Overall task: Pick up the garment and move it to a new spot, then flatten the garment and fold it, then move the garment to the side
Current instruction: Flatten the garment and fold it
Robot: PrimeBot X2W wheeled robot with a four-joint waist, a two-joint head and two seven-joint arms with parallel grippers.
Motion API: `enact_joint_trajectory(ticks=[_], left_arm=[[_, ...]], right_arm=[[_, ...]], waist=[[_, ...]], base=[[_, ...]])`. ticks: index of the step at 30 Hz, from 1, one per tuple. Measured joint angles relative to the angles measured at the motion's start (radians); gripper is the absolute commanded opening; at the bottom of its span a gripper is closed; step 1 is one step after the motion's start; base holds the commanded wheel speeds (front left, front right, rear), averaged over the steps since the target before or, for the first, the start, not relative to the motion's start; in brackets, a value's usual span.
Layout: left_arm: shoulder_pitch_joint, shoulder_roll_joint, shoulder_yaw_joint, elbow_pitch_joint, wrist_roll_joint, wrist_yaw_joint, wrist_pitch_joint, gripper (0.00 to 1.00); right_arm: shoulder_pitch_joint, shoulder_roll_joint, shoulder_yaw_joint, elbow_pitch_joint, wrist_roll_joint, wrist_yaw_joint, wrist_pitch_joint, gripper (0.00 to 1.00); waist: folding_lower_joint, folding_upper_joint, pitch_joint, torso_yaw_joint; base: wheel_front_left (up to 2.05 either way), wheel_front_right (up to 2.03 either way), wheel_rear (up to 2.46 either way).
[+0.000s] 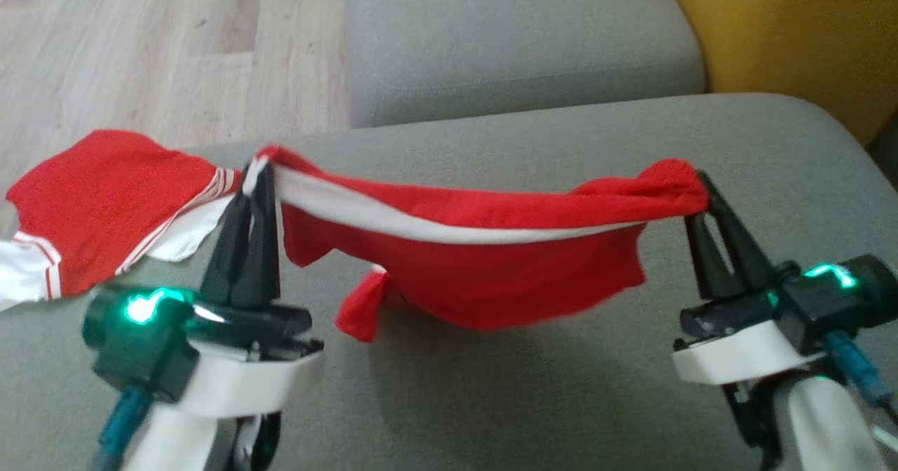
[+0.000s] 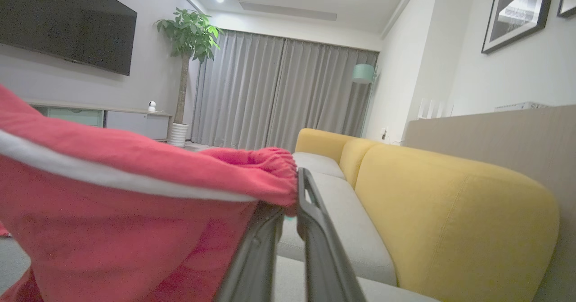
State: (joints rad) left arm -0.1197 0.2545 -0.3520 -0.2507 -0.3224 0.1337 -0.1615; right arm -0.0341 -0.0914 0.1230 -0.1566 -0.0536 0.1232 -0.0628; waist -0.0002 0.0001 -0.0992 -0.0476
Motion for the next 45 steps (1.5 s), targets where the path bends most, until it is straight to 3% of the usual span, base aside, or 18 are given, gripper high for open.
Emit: enact_joint_trajectory(ticks=[5, 11, 16, 21, 25, 30, 38, 45], left_arm=[[-0.105, 0.033, 0.008, -0.059, 0.014, -0.003, 0.075, 0.00], [-0.179, 0.049, 0.026, 0.004, -0.006, -0.038, 0.108, 0.00], [-0.300, 0.058, 0.027, 0.170, -0.029, -0.091, 0.118, 0.00], [-0.551, 0.066, 0.038, 0.333, -0.028, -0.139, 0.109, 0.00], [-0.781, 0.054, 0.051, 0.464, -0.014, -0.161, 0.062, 0.00], [-0.923, 0.030, 0.054, 0.625, -0.001, -0.175, 0.004, 0.00], [-0.818, -0.033, 0.026, 0.758, -0.020, -0.196, -0.065, 0.00], [-0.561, -0.057, 0.032, 0.712, -0.052, -0.194, -0.089, 0.00]], right_arm=[[0.002, -0.025, -0.002, -0.134, 0.000, 0.000, 0.095, 0.00], [-0.030, -0.042, 0.004, -0.104, 0.028, 0.000, 0.158, 0.00], [-0.213, -0.047, 0.052, 0.069, 0.077, 0.000, 0.174, 0.00], [-0.540, -0.049, 0.087, 0.289, 0.084, 0.000, 0.131, 0.00], [-0.773, -0.036, 0.085, 0.482, 0.077, 0.000, 0.092, 0.00], [-0.910, -0.004, 0.069, 0.665, 0.029, 0.000, -0.011, 0.00], [-0.858, 0.018, 0.096, 0.886, 0.003, 0.000, -0.151, 0.00], [-0.693, 0.020, 0.107, 0.880, 0.042, 0.000, -0.185, 0.00]], waist=[[0.0001, 0.0000, -0.001, -0.015], [0.0001, 0.0000, 0.032, -0.021], [0.0004, 0.0000, 0.089, -0.028], [0.0006, 0.0000, 0.168, -0.036], [0.0006, 0.0000, 0.231, -0.043], [0.0005, 0.0000, 0.306, -0.051], [0.0006, -0.0001, 0.421, -0.053], [0.0001, 0.0000, 0.434, -0.050]], base=[[0.00, 0.00, 0.00], [0.00, 0.00, 0.00], [0.00, 0.00, 0.00], [0.00, 0.00, 0.00], [0.00, 0.00, 0.00], [0.00, 0.00, 0.00], [0.00, 0.00, 0.00], [0.00, 0.00, 0.00]])
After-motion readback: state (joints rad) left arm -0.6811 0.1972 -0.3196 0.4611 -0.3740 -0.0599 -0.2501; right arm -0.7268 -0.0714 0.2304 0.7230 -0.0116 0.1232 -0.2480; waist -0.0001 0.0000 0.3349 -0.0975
